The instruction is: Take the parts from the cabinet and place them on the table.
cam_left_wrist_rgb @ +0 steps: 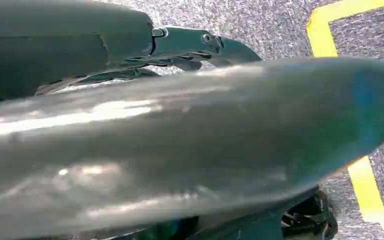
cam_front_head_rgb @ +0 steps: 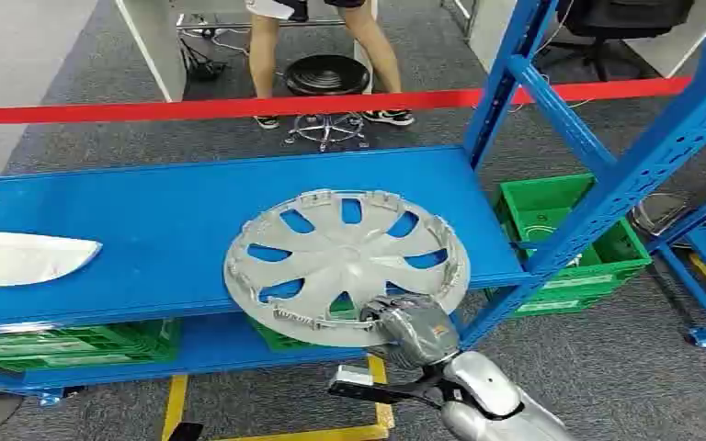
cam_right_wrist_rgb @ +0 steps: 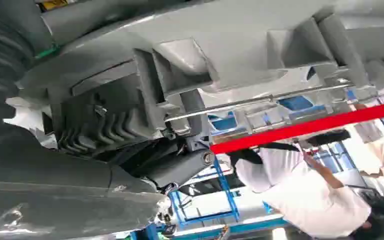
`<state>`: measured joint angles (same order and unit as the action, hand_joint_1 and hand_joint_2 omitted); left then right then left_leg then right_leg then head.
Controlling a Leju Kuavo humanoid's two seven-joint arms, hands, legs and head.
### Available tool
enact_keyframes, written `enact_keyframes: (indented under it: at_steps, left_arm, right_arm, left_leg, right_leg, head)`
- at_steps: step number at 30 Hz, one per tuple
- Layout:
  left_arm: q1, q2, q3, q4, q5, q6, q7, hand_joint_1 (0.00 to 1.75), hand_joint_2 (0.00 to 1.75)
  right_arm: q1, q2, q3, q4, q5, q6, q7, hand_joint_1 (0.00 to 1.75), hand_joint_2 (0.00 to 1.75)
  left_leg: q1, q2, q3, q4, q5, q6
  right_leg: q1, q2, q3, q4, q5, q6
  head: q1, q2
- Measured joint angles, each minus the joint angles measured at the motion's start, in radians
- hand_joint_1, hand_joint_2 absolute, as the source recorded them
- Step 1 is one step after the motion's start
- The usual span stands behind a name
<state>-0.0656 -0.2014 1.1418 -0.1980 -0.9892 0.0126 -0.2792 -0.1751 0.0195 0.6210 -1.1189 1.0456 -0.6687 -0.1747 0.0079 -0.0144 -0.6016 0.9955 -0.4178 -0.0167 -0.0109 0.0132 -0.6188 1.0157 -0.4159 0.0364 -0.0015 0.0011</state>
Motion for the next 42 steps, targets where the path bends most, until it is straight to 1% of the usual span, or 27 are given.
enact_keyframes:
  at_steps: [2,4,6,7,9,10,11,14,16,21,23,26,28,32,33,36,42]
  left_arm:
    - [0.000,0.000,0.003,0.000,-0.005,0.002,-0.002,0.00,0.00]
    - [0.000,0.000,0.004,0.000,-0.009,0.005,-0.003,0.00,0.00]
    - [0.000,0.000,0.004,0.000,-0.015,0.007,-0.008,0.00,0.00]
    - [0.000,0.000,0.004,0.000,-0.016,0.008,-0.013,0.00,0.00]
    - [0.000,0.000,0.004,0.000,-0.017,0.013,-0.028,0.00,0.00]
    - [0.001,-0.001,0.004,0.000,-0.017,0.015,-0.034,0.00,0.00]
    - [0.001,-0.001,0.004,0.000,-0.017,0.016,-0.036,0.00,0.00]
    - [0.001,-0.002,0.005,0.000,-0.017,0.018,-0.043,0.00,0.00]
    - [0.002,-0.002,0.005,0.000,-0.023,0.023,-0.060,0.00,0.00]
    - [0.002,-0.001,0.005,0.000,-0.043,0.043,-0.131,0.00,0.00]
    - [0.002,-0.001,0.004,0.000,-0.053,0.062,-0.156,0.00,0.00]
    - [0.001,0.001,0.003,0.000,-0.066,0.073,-0.170,0.00,0.00]
    - [0.001,0.003,0.002,0.000,-0.070,0.075,-0.175,0.00,0.00]
    - [-0.003,0.006,-0.001,0.000,-0.070,0.076,-0.186,0.00,0.00]
    - [-0.004,0.006,-0.002,0.000,-0.070,0.076,-0.188,0.00,1.75]
    - [-0.006,0.009,-0.005,0.000,-0.070,0.078,-0.192,0.00,1.75]
    - [-0.006,0.011,-0.008,0.000,-0.089,0.105,-0.203,0.00,1.75]
  right_arm:
    - [0.007,0.003,-0.006,-0.007,-0.018,-0.017,-0.030,1.75,1.75]
    - [0.020,0.013,-0.027,-0.025,-0.047,-0.025,-0.098,1.75,1.75]
    - [0.023,0.021,-0.039,-0.047,-0.133,-0.015,-0.165,1.75,1.75]
    - [0.023,0.022,-0.041,-0.059,-0.205,0.007,-0.189,1.75,1.75]
    - [0.029,0.022,-0.054,-0.101,-0.416,0.104,-0.244,1.75,1.75]
    - [0.030,0.022,-0.061,-0.127,-0.511,0.145,-0.261,1.75,1.75]
    - [0.029,0.022,-0.064,-0.147,-0.553,0.161,-0.268,1.75,1.75]
    - [0.034,0.022,-0.078,-0.179,-0.576,0.194,-0.269,1.75,1.75]
    - [0.035,0.022,-0.086,-0.200,-0.641,0.250,-0.269,1.75,1.75]
    - [0.032,0.021,-0.134,-0.269,-0.859,0.438,-0.286,1.75,1.75]
    - [0.032,0.021,-0.149,-0.299,-0.939,0.505,-0.289,1.75,1.75]
    - [0.030,0.021,-0.166,-0.343,-1.076,0.619,-0.269,1.75,1.75]
    - [0.022,0.021,-0.172,-0.371,-1.130,0.662,-0.254,1.75,1.75]
    - [-0.017,0.021,-0.177,-0.414,-1.201,0.717,-0.246,1.75,1.75]
    - [-0.028,0.021,-0.178,-0.427,-1.220,0.729,-0.242,1.75,1.75]
    - [-0.059,0.021,-0.183,-0.462,-1.265,0.753,-0.228,1.75,1.75]
    - [-0.095,0.021,-0.187,-0.517,-1.331,0.792,-0.207,1.75,1.75]
  left_leg:
    - [0.000,0.000,0.000,0.000,0.000,0.000]
    - [0.000,0.000,0.000,0.000,0.000,0.000]
    - [0.000,0.000,0.000,0.000,0.000,0.000]
    - [0.000,0.000,0.000,0.000,0.000,0.000]
    - [0.000,0.000,0.000,0.000,0.000,0.000]
    - [0.000,0.000,0.000,0.000,0.000,0.000]
    - [0.000,0.000,0.001,0.000,0.000,0.000]
    - [0.000,0.000,0.001,0.000,0.000,0.000]
    - [0.000,0.000,0.001,0.000,0.000,0.000]
    - [0.000,0.000,0.001,0.000,0.000,0.000]
    - [0.000,0.000,0.001,0.000,0.000,0.000]
    - [0.000,0.000,0.001,0.000,0.000,0.000]
    - [0.000,0.000,0.001,0.000,0.000,0.000]
    - [0.000,0.000,0.000,0.000,0.000,0.000]
    - [0.000,0.000,0.000,0.000,0.000,0.000]
    - [0.000,0.000,0.000,0.000,0.000,0.000]
    - [0.000,0.000,0.000,0.000,0.000,0.000]
  right_leg:
    - [0.000,0.000,0.000,0.000,0.000,0.000]
    - [0.000,0.000,0.000,0.000,0.000,0.000]
    - [0.000,0.001,0.000,0.000,0.000,0.000]
    - [0.000,0.000,0.000,0.000,0.000,0.000]
    - [0.000,0.000,0.000,0.000,0.000,0.000]
    - [0.000,0.000,0.000,0.000,0.000,-0.001]
    - [0.000,0.001,0.000,0.000,0.000,-0.001]
    - [0.000,0.000,0.000,0.000,0.000,-0.001]
    - [0.000,0.001,0.000,0.000,0.000,-0.001]
    - [0.000,0.001,0.000,0.000,0.000,-0.001]
    - [0.000,0.001,0.000,0.000,0.000,-0.001]
    - [0.000,0.001,0.000,0.001,0.000,0.000]
    - [0.000,0.000,0.000,0.001,0.000,0.000]
    - [0.000,0.000,0.000,0.001,0.000,0.000]
    - [0.000,0.000,0.000,0.001,0.000,0.000]
    - [0.000,0.000,0.000,0.001,0.000,0.000]
    - [0.000,0.000,0.000,0.001,0.000,0.000]
  head:
    - [0.000,0.000]
    - [0.000,0.000]
    - [0.000,0.000]
    - [0.000,0.000]
    - [0.000,0.000]
    - [0.000,0.000]
    - [0.000,0.000]
    - [0.000,0.000]
    - [0.000,0.000]
    - [0.000,0.000]
    - [0.000,0.000]
    - [0.000,0.000]
    - [0.000,0.000]
    - [0.000,0.000]
    - [0.000,0.000]
    - [0.000,0.000]
    - [0.000,0.000]
